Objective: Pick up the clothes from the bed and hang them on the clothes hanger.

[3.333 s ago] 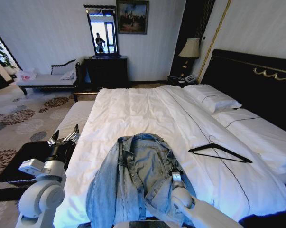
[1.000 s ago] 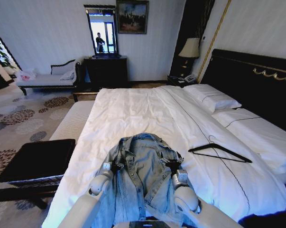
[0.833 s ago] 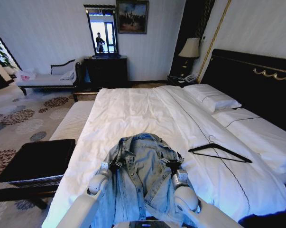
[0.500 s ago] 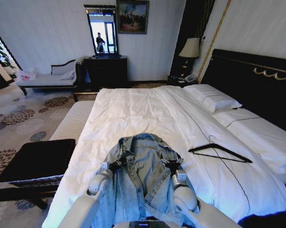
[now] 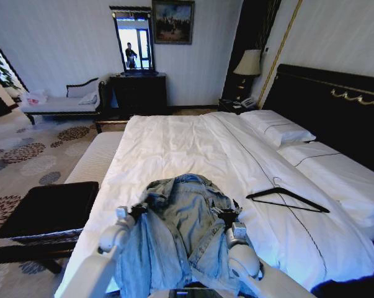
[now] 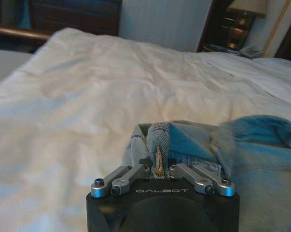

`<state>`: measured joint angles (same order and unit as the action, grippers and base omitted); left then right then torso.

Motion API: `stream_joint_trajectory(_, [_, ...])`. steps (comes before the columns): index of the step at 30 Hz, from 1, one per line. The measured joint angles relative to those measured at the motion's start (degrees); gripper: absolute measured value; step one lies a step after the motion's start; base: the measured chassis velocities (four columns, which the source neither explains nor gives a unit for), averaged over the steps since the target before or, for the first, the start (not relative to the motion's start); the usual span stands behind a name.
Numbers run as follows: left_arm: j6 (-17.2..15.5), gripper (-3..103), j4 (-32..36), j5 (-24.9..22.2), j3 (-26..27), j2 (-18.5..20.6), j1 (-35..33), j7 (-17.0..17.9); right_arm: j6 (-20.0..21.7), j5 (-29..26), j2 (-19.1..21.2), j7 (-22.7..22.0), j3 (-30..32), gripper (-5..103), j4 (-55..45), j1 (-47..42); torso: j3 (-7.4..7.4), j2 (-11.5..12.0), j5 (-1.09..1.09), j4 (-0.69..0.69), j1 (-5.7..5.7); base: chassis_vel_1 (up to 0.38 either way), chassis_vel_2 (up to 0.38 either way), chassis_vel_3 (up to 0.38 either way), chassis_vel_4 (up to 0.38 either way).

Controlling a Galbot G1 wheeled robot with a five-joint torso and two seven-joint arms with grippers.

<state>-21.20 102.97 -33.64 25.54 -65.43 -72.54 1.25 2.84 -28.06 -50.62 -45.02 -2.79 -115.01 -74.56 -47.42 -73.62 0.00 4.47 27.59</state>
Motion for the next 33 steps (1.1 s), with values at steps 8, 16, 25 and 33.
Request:
stream_joint_trajectory(8, [1.53, 11, -3.58, 0.21, 2.63, -0.18, -0.40, 0.41, 0.72, -0.07, -0.35, -0.42, -0.87, 100, -0.49, 0.12, 0.00, 0.00, -0.02, 0.00, 0.00, 0.000, 0.000, 0.000, 0.000])
stream_joint_trajectory(16, [2.94, 8, -6.75, -0.13, 3.22, -1.37, -0.16, 4.23, -0.93, -0.22, -1.12, -0.48, -0.53, 100, -0.28, -0.39, 0.00, 0.00, -0.01, 0.01, 0.00, 0.000, 0.000, 0.000, 0.000])
stream_joint_trajectory(25, [8.59, 40, -0.61, 2.21, 4.59, -1.62, -4.99, 2.03, -10.41, -2.71, -1.50, 7.96, 0.43, 100, -1.68, 0.78, 0.00, 0.00, 0.00, 0.00, 0.00, 0.000, 0.000, 0.000, 0.000])
stream_joint_trajectory(33, [24.25, 66, 7.37, 11.62, 11.69, -1.54, -14.54, -3.83, -16.34, -6.55, -1.52, 14.30, 4.41, 100, -3.08, 1.02, 0.00, 0.00, 0.00, -0.02, 0.00, 0.000, 0.000, 0.000, 0.000])
